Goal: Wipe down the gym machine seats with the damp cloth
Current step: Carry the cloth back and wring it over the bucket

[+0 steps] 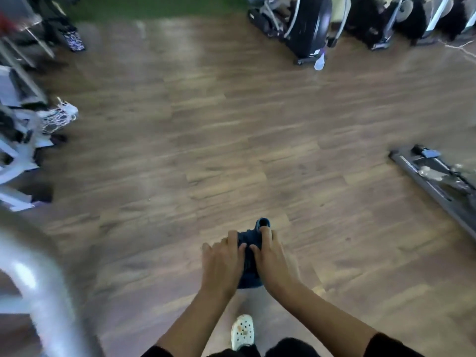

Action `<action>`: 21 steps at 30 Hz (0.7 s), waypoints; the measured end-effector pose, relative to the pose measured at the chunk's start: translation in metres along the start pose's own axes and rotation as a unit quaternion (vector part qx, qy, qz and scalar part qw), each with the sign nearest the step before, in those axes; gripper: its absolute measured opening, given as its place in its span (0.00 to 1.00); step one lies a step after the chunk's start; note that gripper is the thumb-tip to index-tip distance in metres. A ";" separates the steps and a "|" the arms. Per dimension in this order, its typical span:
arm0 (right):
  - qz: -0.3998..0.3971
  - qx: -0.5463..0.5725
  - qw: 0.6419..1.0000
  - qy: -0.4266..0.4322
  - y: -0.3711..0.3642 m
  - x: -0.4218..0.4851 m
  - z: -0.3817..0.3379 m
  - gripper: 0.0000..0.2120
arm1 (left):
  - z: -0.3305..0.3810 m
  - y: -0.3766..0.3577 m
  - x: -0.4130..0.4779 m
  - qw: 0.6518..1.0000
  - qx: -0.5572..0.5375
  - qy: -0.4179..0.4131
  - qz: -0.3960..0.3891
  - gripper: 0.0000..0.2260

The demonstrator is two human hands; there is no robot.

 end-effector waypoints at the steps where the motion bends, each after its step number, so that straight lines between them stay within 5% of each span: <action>1: 0.001 0.003 1.000 0.010 0.003 0.021 -0.003 0.17 | -0.005 -0.001 0.019 1.000 0.010 0.022 -0.014 0.08; 7: -0.053 0.030 0.996 0.067 0.003 0.153 -0.023 0.15 | -0.033 -0.005 0.132 0.993 0.045 0.099 -0.054 0.08; 21: -0.140 0.047 0.956 0.255 0.040 0.542 -0.126 0.12 | -0.148 -0.010 0.469 0.964 0.099 0.227 0.095 0.14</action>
Point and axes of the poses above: each hand's wrist, its own x-axis towards the middle knuckle, its own y-axis out of the back of the hand, z = x × y, the point moved 3 cm from there along x, towards the middle knuckle, and after that the axes turned 3 degrees about y, right-handed, at the moved point
